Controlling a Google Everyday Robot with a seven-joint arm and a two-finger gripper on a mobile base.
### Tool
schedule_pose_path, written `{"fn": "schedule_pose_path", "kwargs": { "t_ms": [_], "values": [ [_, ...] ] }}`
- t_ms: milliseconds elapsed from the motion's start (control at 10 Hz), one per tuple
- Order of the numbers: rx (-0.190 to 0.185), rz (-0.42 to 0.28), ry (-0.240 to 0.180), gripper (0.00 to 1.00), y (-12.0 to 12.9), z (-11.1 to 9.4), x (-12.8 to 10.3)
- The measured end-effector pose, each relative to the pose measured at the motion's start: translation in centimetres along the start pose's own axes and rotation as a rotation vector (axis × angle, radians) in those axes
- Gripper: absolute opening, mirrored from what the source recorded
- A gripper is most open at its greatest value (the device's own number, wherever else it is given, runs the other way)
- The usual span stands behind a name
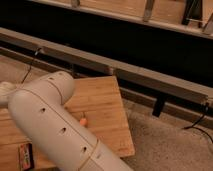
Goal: Wipe the white sponge on the table
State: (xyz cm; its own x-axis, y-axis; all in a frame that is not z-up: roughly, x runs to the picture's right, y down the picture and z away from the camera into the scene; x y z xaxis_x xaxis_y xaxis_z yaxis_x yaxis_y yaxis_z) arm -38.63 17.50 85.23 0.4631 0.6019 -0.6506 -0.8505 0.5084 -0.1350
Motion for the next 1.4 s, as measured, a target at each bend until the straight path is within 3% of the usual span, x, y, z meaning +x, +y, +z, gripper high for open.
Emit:
{"fn": "schedule_pose_path", "kwargs": {
  "t_ms": [400, 600, 900, 1200, 1400],
  "values": [
    [-0.112, 0.189, -0.101, 0.64, -2.0, -3.6, -3.0],
    [-0.164, 0.238, -0.092, 0.79, -2.4, -3.7, -2.7],
    [-0.202, 0.244, -0.042, 0.80, -2.1, -2.8, -1.5],
    [-0.229, 0.197, 0.000, 0.80, -1.3, -2.0, -0.8],
    [-0.230, 0.195, 0.003, 0.80, -1.3, -2.0, -0.8]
  ]
}}
